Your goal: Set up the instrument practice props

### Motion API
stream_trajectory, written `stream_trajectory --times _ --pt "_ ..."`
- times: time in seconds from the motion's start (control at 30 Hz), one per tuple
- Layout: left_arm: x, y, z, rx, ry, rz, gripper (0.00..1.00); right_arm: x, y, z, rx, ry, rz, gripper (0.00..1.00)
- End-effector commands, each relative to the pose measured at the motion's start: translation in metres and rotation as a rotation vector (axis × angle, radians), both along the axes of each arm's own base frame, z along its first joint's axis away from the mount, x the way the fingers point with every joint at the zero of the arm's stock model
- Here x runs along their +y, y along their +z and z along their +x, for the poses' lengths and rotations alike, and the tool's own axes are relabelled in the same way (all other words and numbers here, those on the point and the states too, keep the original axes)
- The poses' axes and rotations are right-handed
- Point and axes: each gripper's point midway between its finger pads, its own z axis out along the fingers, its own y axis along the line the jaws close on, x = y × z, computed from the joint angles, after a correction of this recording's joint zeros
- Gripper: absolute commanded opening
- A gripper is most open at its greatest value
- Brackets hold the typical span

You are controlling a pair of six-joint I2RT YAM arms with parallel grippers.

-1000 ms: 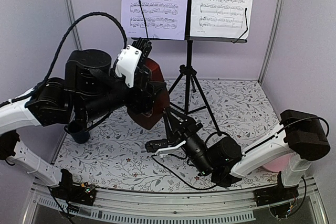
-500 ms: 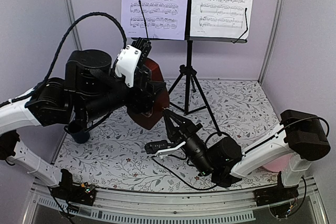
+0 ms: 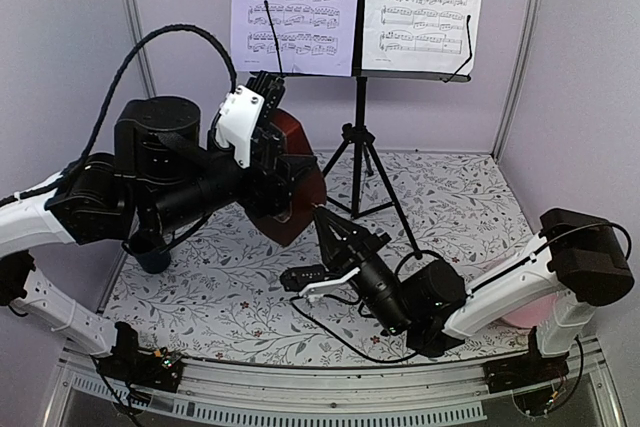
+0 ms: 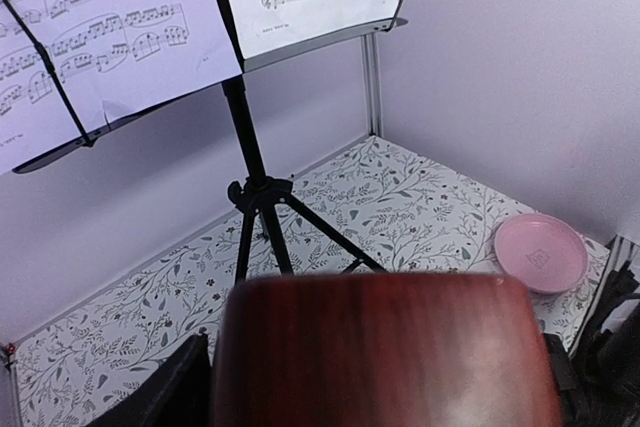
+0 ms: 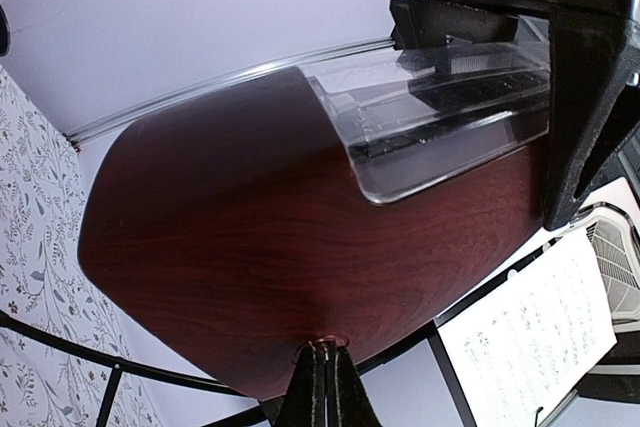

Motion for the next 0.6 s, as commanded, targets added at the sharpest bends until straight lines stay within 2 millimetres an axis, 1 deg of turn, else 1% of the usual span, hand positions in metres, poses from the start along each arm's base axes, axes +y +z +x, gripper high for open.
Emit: stream_trajectory --times 0.0,0.1,0.3,0.57 --pt "-0.006 0.020 -0.011 -0.051 -0.057 -0.051 0.16 -0.050 0.068 -0.010 0.003 0.067 0.376 0.00" --pt "-0.007 0.020 -0.011 -0.065 -0.059 -0.052 0.15 -0.047 0.064 -0.008 0.056 0.102 0.383 0.00" --pt "-0.007 0.022 -0.013 -0.091 -0.074 -0.069 0.14 -0.050 0.063 -0.002 0.150 0.147 0.426 0.00" --pt "-0.009 0.024 -0.016 -0.124 -0.089 -0.069 0.13 -0.046 0.055 0.003 0.323 0.255 0.477 0.00"
